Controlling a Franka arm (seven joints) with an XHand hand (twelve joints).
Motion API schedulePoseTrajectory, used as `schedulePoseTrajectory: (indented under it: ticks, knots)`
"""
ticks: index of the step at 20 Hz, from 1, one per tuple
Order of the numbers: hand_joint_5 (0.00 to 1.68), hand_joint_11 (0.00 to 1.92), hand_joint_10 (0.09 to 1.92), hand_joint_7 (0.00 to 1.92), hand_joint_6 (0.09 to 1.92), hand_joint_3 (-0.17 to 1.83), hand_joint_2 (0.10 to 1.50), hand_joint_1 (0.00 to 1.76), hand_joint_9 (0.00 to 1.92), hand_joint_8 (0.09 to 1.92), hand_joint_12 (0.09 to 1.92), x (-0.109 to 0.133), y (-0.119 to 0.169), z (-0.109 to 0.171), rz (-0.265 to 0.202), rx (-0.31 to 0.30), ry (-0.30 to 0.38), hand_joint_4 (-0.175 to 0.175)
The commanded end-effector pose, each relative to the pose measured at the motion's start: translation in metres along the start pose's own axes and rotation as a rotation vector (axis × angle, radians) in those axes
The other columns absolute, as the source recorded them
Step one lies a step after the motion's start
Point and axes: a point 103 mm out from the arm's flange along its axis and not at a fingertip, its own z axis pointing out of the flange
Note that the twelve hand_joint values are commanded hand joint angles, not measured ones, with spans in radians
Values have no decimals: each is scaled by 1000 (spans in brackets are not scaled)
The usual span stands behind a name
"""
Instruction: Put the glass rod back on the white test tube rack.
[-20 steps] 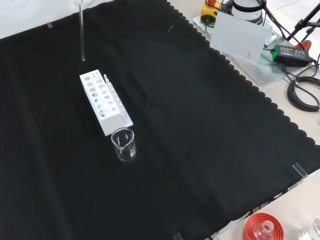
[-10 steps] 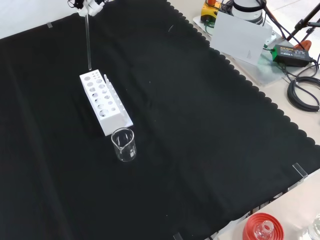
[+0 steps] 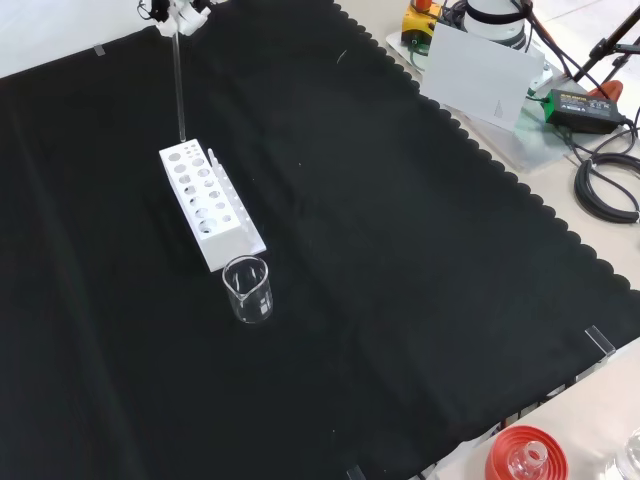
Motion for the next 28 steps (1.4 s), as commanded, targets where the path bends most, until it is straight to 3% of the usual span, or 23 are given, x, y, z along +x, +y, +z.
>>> schedulePoseTrajectory:
  ticks: [1,14,28]
  knots:
    - [1164,1583,266,1341,561,538,735,1322,1835,755,692,0,0,3,-4,3,2,-175]
    - [1165,1583,267,1341,560,537,735,1322,1835,755,692,6,12,15,-9,36,-13,-175]
    - [1164,1583,267,1341,560,535,736,1322,1835,754,691,10,39,31,-36,40,21,-175]
